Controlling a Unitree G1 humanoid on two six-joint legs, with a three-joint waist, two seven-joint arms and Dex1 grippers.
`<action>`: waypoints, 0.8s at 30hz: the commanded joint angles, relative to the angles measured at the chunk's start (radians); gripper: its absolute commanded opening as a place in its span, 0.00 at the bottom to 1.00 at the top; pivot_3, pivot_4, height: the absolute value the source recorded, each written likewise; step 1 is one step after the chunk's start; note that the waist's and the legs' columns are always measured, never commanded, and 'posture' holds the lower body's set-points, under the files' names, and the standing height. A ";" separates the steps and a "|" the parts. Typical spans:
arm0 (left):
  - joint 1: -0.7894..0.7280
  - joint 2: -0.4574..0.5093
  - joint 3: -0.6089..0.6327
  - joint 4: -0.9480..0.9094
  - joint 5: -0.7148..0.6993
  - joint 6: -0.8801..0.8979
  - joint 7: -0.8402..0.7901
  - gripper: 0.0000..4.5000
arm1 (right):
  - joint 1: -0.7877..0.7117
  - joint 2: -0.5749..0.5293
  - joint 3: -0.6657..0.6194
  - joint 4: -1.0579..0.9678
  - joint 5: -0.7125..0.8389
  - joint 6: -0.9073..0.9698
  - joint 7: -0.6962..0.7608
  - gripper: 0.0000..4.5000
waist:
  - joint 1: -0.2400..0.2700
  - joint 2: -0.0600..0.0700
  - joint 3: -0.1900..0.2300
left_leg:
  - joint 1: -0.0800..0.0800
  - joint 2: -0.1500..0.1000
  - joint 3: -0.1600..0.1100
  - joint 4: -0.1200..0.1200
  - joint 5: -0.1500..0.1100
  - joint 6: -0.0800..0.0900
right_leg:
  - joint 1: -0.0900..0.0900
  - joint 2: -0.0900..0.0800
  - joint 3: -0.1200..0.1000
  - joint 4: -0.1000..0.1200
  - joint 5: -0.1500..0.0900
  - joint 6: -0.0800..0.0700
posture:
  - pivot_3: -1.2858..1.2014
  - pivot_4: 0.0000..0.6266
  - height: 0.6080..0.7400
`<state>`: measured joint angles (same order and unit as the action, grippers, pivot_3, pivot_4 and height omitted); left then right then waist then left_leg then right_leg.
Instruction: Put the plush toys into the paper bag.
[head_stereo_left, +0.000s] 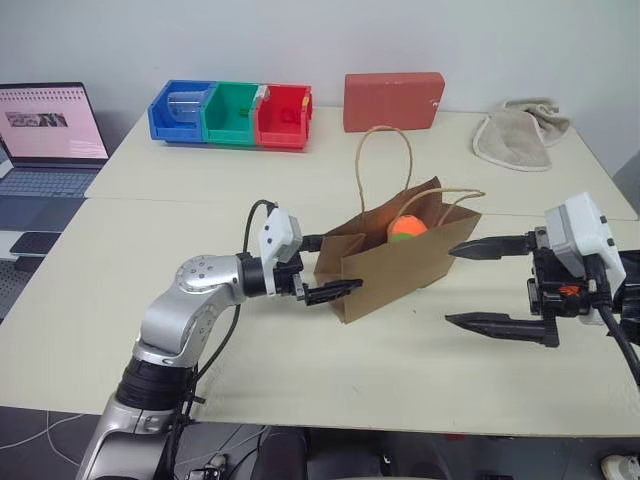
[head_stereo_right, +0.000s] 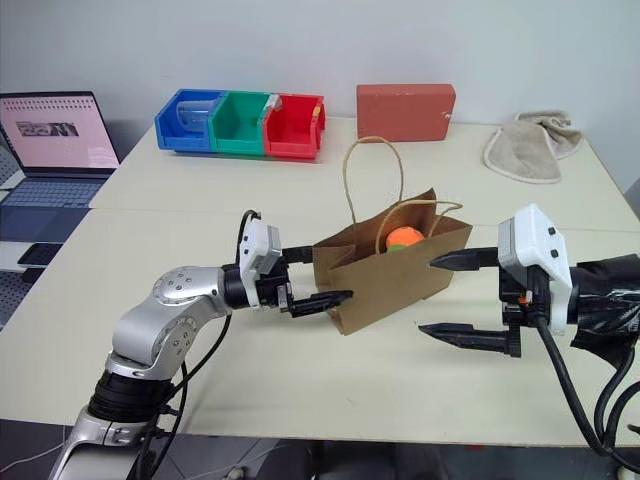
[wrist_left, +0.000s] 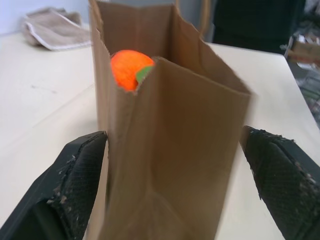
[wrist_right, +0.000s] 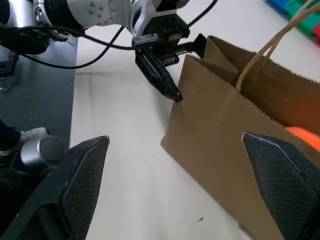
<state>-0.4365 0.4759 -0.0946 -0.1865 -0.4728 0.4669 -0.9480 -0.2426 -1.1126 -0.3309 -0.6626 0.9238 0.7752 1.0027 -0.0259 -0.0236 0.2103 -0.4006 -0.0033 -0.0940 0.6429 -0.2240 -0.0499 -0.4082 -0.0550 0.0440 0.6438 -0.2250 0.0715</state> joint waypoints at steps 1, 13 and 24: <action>-0.017 0.003 0.020 0.010 0.012 -0.039 0.004 0.87 | -0.001 0.009 -0.015 -0.016 0.003 -0.024 -0.006 1.00 | -0.001 0.000 0.000 | 0.000 0.000 0.000 0.000 0.000 0.000 | 0.000 0.000 0.000 0.000 0.000 0.000 | 0.52 0.24 1.00; -0.034 0.001 0.000 0.052 0.038 -0.086 -0.021 0.04 | 0.026 0.060 -0.015 -0.043 -0.016 -0.071 -0.040 1.00 | 0.000 0.000 0.000 | 0.000 0.000 0.000 0.000 0.000 0.000 | 0.000 0.000 0.000 0.000 0.000 0.000 | 0.52 0.24 1.00; -0.113 0.035 0.020 0.189 0.002 -0.112 -0.162 0.01 | 0.080 0.116 -0.040 -0.065 -0.068 -0.139 -0.076 1.00 | -0.001 0.000 0.000 | 0.000 0.000 0.000 0.000 0.000 0.000 | 0.000 0.000 0.000 0.000 0.000 0.000 | 0.52 0.24 1.00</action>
<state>-0.5250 0.4983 -0.0945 -0.0018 -0.4506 0.3692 -1.0723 -0.1695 -0.9935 -0.3354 -0.7024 0.8536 0.6560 0.9307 -0.0265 -0.0236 0.2102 -0.4005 -0.0034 -0.0943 0.6427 -0.2240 -0.0498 -0.4081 -0.0548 0.0436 0.6440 -0.2248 0.0718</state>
